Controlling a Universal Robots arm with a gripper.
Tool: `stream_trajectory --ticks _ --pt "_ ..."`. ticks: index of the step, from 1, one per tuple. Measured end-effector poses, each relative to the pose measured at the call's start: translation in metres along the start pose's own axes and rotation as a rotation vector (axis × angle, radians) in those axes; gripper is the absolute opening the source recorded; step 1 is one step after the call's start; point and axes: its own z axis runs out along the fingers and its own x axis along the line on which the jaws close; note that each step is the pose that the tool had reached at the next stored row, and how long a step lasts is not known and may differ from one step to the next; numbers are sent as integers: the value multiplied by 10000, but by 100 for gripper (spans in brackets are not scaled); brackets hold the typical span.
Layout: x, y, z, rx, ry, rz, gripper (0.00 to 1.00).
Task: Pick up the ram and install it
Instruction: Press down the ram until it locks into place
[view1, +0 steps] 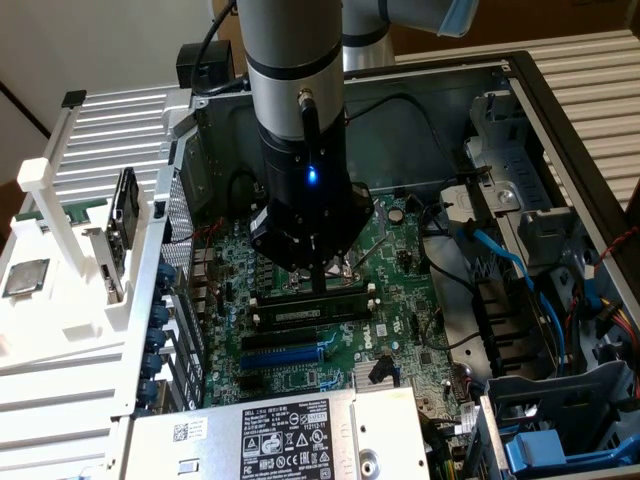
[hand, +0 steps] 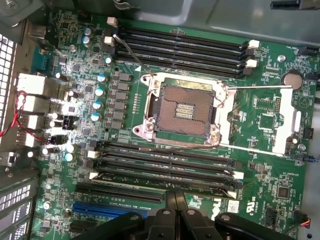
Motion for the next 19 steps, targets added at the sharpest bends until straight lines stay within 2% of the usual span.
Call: stream_trajectory --ticks 7,19 --pt "0 1 -2 9 -3 452 10" --pt "-2 2 -3 4 17 508 10"
